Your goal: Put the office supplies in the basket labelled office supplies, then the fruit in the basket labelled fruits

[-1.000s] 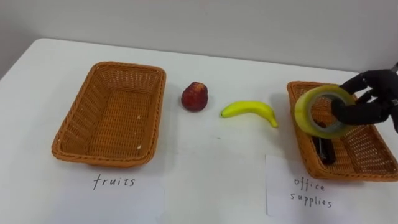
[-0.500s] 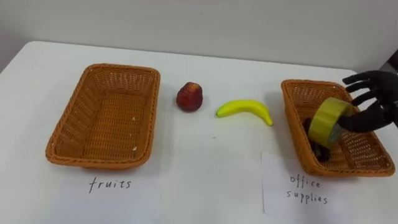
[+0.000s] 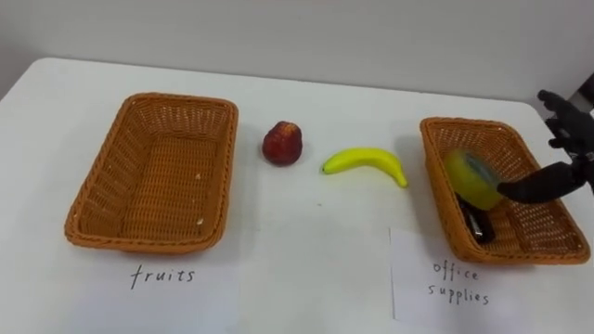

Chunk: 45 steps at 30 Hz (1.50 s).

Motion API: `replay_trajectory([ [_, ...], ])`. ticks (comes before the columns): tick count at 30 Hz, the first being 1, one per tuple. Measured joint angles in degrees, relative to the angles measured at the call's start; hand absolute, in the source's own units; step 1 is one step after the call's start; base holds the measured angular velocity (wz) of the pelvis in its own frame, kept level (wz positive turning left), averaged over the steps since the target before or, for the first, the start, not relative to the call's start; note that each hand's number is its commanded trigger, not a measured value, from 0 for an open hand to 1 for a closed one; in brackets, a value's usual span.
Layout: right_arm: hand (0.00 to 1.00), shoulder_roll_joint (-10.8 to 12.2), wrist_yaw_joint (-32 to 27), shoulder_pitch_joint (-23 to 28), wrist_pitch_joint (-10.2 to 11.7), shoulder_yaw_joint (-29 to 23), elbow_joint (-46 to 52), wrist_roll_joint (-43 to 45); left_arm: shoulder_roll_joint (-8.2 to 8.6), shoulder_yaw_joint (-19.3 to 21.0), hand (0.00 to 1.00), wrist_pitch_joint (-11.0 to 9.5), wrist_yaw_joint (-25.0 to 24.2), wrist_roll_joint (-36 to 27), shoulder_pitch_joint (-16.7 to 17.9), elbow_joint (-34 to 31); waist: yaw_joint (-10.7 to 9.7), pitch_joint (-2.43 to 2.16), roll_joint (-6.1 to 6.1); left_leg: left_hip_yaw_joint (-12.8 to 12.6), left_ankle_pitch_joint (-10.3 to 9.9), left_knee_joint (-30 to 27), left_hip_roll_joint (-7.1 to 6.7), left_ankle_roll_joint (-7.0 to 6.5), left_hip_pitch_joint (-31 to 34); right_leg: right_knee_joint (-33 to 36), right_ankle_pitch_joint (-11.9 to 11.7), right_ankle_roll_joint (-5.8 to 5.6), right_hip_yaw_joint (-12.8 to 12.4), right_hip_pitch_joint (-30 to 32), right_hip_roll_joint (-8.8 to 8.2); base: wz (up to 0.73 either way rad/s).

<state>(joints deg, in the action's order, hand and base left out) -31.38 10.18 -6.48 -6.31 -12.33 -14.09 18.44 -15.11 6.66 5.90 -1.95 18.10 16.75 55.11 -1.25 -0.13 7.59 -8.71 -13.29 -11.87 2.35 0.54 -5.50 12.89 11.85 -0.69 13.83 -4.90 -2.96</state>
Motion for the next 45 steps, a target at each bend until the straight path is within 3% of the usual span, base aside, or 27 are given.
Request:
replay_trajectory([
  [14,0.00,0.0,1.4,0.0,0.0,0.0,0.0,1.4,0.01,0.0,0.00,0.0,0.0,-0.5,-0.7,0.0,-0.1,0.11,-0.04,-0.5,0.0,0.1,0.04,0.00,-0.1,0.1,0.0,0.00,-0.5,0.0,0.05,-0.01],
  [20,0.00,0.0,1.4,0.0,0.0,0.0,0.0,1.4,0.01,0.0,0.00,0.0,0.1,-0.6,-1.0,0.0,0.0,0.41,0.32,-0.6,0.0,0.2,0.05,0.00,-0.1,0.5,0.0,-0.01,-0.9,0.1,0.07,0.00],
  [29,0.00,0.0,1.4,0.0,0.0,0.0,0.0,1.9,0.00,0.0,0.00,0.0,0.1,-0.6,-1.6,0.0,0.3,0.35,0.32,-0.9,0.0,0.2,0.07,0.00,-0.1,0.8,0.0,0.00,-1.1,0.9,0.07,-0.01],
  [35,0.00,0.0,1.4,0.0,0.0,0.0,1.0,1.0,0.03,0.0,0.00,0.0,0.1,-0.6,-1.4,0.0,0.2,0.17,0.26,-1.2,0.0,0.1,0.10,0.00,-0.2,0.8,0.0,0.00,-1.3,0.7,0.07,-0.01],
  [40,0.00,0.0,1.4,-0.1,0.0,-0.1,6.9,1.7,0.17,0.2,0.00,0.0,0.1,0.1,-0.2,0.0,0.3,-0.34,-0.83,-1.5,0.0,0.1,0.08,-0.01,-0.5,0.7,0.0,0.00,-2.0,0.7,0.14,-0.06],
  [41,0.00,0.0,1.4,-0.1,0.0,-0.1,8.5,1.6,0.16,0.2,0.00,0.0,0.2,0.1,0.0,0.1,0.3,-0.07,-1.11,-1.5,0.0,0.2,0.07,-0.01,-1.1,0.6,0.0,0.00,-2.1,0.0,0.14,0.00],
  [45,0.00,0.0,1.3,-0.4,0.0,-0.1,10.3,-0.4,0.12,0.2,0.00,0.0,0.2,0.1,0.7,0.1,0.8,0.23,-0.96,-1.5,0.0,0.2,0.02,-0.01,-1.9,0.6,0.0,-0.03,-2.0,-0.7,0.09,0.00],
])
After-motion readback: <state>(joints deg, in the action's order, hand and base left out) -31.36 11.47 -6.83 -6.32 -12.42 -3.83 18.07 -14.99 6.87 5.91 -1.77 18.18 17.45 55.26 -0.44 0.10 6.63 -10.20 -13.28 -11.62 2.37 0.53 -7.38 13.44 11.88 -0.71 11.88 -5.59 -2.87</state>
